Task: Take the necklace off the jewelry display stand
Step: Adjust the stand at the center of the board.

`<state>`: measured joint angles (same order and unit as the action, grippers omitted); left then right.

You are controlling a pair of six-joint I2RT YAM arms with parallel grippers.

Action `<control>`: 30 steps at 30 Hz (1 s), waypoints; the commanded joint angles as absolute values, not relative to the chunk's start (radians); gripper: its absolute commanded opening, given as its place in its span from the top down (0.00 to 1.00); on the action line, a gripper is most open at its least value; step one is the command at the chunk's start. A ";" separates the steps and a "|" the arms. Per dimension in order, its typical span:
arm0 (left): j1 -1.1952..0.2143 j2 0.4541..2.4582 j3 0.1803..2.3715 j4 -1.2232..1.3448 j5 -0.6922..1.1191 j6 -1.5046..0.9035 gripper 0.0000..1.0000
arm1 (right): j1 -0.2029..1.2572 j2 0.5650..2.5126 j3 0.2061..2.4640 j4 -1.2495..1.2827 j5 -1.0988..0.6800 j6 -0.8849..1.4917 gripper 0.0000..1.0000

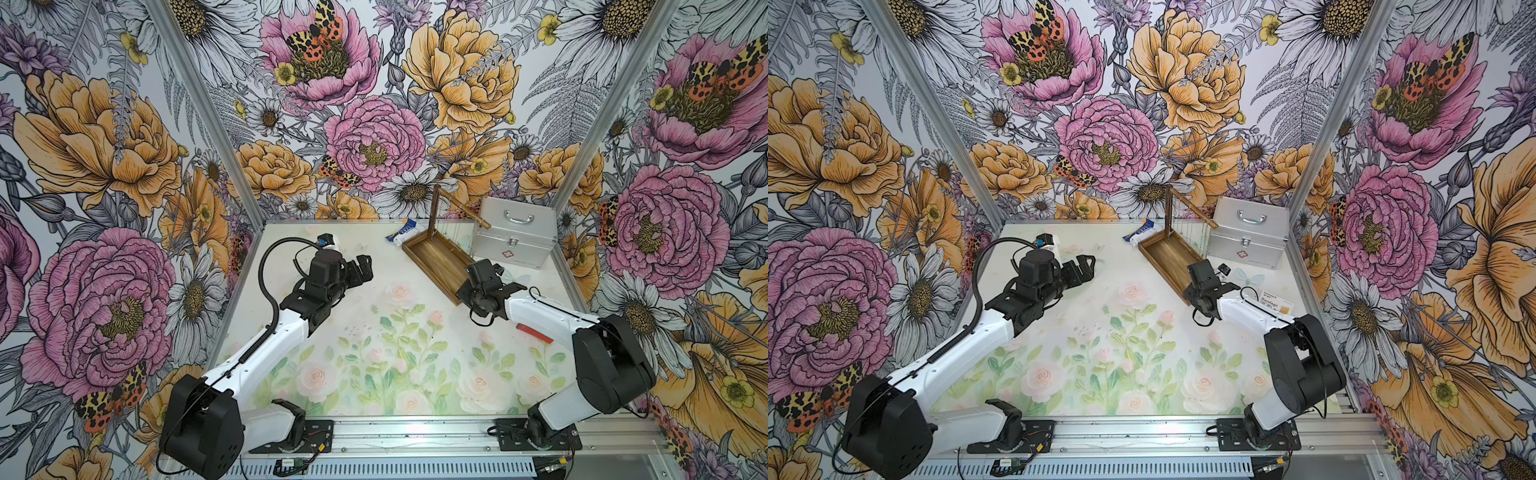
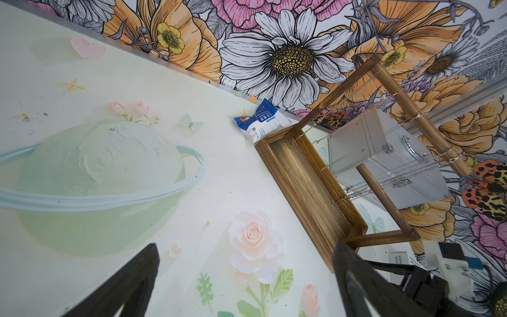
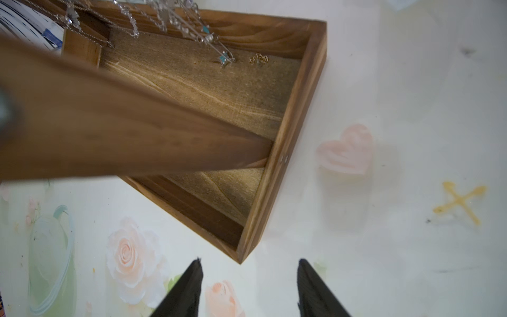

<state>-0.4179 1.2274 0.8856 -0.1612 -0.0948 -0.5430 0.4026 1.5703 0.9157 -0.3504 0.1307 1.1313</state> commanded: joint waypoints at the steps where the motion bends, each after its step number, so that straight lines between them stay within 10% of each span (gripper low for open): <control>1: -0.404 1.219 0.917 -0.172 -0.063 -0.551 0.01 | 0.418 1.610 0.937 -0.301 0.189 1.187 0.43; 30: -0.373 1.226 0.919 -0.172 -0.025 -0.584 0.01 | 0.421 1.765 1.010 -0.293 0.306 1.111 0.66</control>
